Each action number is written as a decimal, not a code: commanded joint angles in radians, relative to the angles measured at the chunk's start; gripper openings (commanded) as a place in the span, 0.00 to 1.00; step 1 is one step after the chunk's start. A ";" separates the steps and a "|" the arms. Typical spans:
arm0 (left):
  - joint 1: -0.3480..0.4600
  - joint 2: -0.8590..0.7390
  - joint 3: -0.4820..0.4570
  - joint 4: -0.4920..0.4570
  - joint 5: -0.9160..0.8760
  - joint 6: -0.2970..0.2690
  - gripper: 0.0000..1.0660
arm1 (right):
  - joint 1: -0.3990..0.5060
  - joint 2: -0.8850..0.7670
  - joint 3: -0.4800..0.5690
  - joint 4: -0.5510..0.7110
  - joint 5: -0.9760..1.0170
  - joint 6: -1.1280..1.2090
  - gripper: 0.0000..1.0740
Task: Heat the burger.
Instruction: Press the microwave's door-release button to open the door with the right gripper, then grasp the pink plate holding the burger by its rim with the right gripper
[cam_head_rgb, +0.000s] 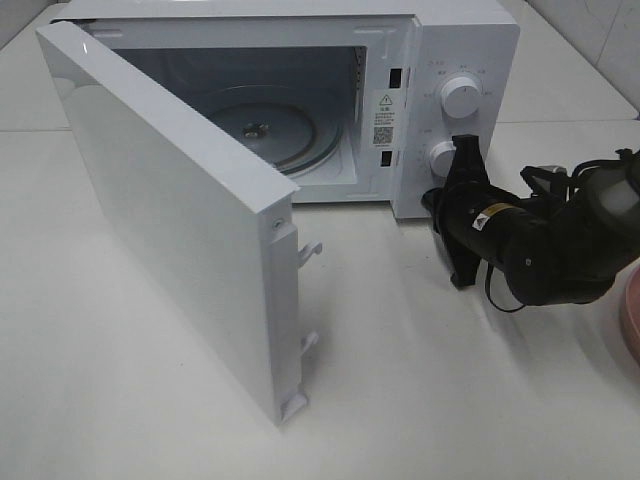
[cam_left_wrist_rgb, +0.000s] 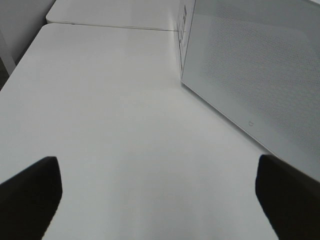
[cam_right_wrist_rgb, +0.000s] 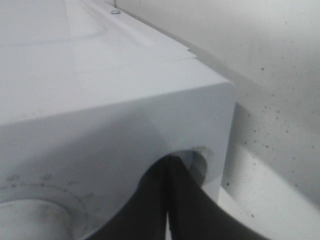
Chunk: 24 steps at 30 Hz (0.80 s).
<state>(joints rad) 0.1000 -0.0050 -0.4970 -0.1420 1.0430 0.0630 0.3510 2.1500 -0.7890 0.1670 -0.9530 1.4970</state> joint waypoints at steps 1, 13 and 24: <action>0.001 -0.021 0.002 -0.006 -0.008 -0.001 0.92 | -0.014 -0.046 -0.029 -0.014 -0.197 0.000 0.00; 0.001 -0.021 0.002 -0.006 -0.008 -0.001 0.92 | 0.097 -0.070 0.092 0.004 -0.086 0.100 0.00; 0.001 -0.021 0.002 -0.005 -0.008 -0.001 0.92 | 0.120 -0.198 0.234 0.008 -0.012 0.050 0.00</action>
<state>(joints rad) 0.1000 -0.0050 -0.4970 -0.1420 1.0430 0.0630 0.4660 2.0000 -0.5850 0.1850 -0.9880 1.5780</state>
